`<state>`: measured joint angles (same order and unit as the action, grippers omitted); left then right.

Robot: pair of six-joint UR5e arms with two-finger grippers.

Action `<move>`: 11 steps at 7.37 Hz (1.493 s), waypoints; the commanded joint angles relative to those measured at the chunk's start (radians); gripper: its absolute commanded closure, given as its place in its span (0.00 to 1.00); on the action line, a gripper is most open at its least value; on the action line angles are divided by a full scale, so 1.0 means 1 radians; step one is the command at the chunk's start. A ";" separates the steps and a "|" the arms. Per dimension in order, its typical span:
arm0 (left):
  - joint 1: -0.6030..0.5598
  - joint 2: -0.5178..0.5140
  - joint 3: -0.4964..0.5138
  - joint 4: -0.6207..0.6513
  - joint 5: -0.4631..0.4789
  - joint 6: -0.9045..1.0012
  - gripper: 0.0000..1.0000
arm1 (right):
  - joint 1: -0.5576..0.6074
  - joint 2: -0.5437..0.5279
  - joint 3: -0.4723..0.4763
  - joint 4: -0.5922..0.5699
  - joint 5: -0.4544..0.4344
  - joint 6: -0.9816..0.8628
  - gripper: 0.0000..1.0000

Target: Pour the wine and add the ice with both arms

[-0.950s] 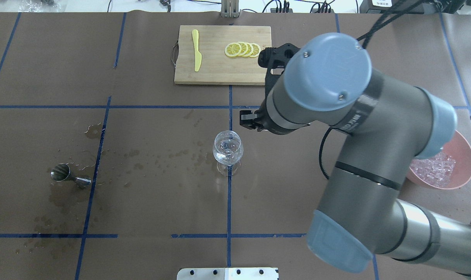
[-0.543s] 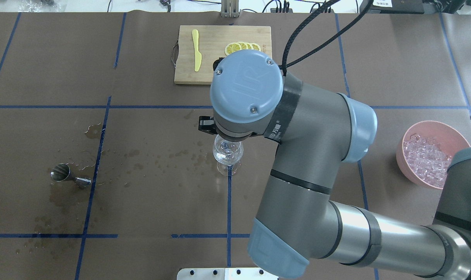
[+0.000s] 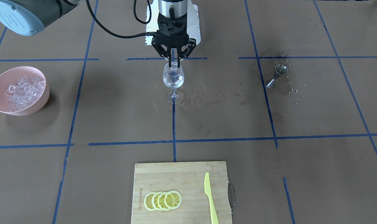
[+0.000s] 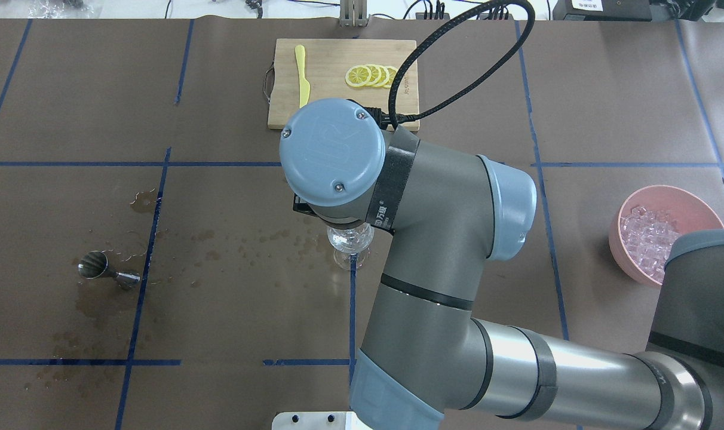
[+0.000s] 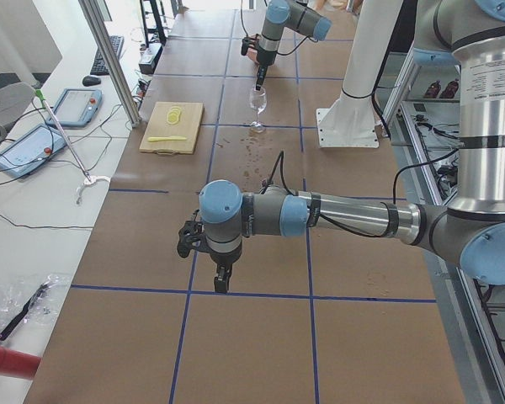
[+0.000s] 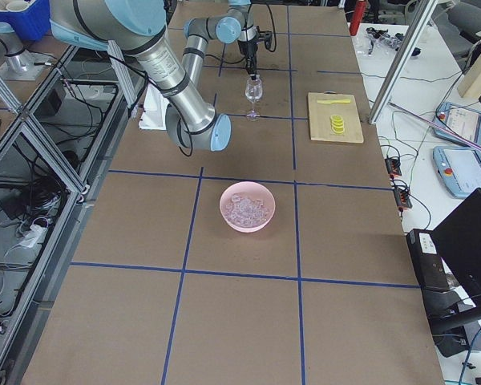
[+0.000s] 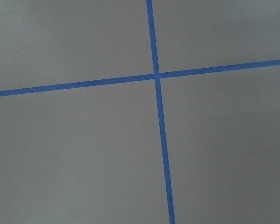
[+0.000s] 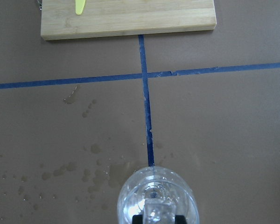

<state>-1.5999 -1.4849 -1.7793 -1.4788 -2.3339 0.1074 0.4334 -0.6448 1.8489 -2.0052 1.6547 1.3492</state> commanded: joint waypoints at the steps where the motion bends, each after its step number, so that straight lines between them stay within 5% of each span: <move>1: 0.000 0.000 0.001 0.000 -0.001 0.000 0.00 | -0.005 0.001 0.003 -0.014 0.000 0.001 0.83; 2: 0.000 0.000 0.003 -0.001 -0.001 0.000 0.00 | -0.012 0.001 0.003 -0.014 0.002 0.001 0.72; 4: 0.000 0.000 0.003 0.000 -0.001 0.000 0.00 | -0.015 0.001 0.004 -0.014 0.002 0.001 0.00; 8: 0.000 0.002 0.001 0.002 -0.001 0.003 0.00 | 0.022 -0.021 0.053 -0.015 0.022 -0.050 0.00; 11: 0.000 0.002 -0.002 0.003 0.001 0.003 0.00 | 0.276 -0.194 0.119 -0.007 0.260 -0.388 0.00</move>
<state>-1.6000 -1.4834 -1.7797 -1.4769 -2.3344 0.1104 0.5957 -0.7550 1.9334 -2.0162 1.8113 1.1196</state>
